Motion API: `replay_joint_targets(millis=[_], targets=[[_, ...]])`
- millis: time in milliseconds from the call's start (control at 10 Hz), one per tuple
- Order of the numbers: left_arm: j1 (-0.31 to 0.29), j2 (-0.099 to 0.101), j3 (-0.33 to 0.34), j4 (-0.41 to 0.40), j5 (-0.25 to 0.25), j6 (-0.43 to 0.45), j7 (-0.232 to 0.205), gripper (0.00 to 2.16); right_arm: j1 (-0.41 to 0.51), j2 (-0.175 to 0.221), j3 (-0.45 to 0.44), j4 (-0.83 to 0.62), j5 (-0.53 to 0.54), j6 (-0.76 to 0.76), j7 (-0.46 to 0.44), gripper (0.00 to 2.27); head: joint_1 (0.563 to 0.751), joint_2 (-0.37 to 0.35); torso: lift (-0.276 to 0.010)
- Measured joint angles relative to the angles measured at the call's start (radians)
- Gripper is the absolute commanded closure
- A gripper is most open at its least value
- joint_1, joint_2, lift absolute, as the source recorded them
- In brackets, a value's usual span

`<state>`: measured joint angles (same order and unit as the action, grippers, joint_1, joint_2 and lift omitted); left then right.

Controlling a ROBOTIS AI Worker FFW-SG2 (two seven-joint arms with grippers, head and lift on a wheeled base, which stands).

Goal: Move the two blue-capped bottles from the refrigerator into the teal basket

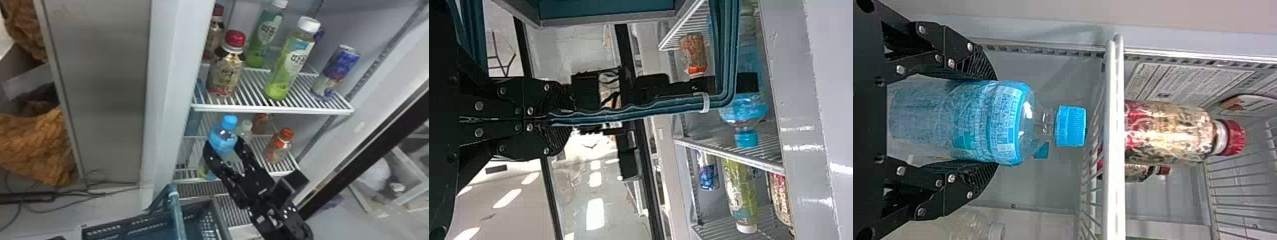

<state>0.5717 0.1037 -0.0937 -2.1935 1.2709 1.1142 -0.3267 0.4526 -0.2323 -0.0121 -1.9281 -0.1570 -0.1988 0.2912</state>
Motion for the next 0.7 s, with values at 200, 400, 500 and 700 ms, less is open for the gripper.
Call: replay_joint_targets(millis=[200, 400, 500, 700], targets=[[-0.001, 0.001, 0.000, 0.001, 0.002, 0.000, 0.000, 1.16, 0.072, 0.003, -0.029, -0.092, 0.004, 0.060, 0.030, 0.61, 0.695, -0.350, -0.165], [-0.002, 0.003, 0.000, 0.001, 0.003, 0.000, 0.000, 1.16, 0.133, 0.005, -0.045, -0.161, 0.005, 0.109, 0.056, 0.61, 0.695, -0.350, -0.164], [-0.002, 0.003, 0.000, 0.001, 0.004, 0.000, 0.000, 1.16, 0.161, 0.008, -0.053, -0.197, 0.004, 0.130, 0.070, 0.61, 0.695, -0.350, -0.164], [0.000, 0.004, 0.002, 0.001, 0.004, 0.000, 0.000, 1.16, 0.198, 0.015, -0.060, -0.241, 0.004, 0.146, 0.081, 0.61, 0.695, -0.350, -0.164]])
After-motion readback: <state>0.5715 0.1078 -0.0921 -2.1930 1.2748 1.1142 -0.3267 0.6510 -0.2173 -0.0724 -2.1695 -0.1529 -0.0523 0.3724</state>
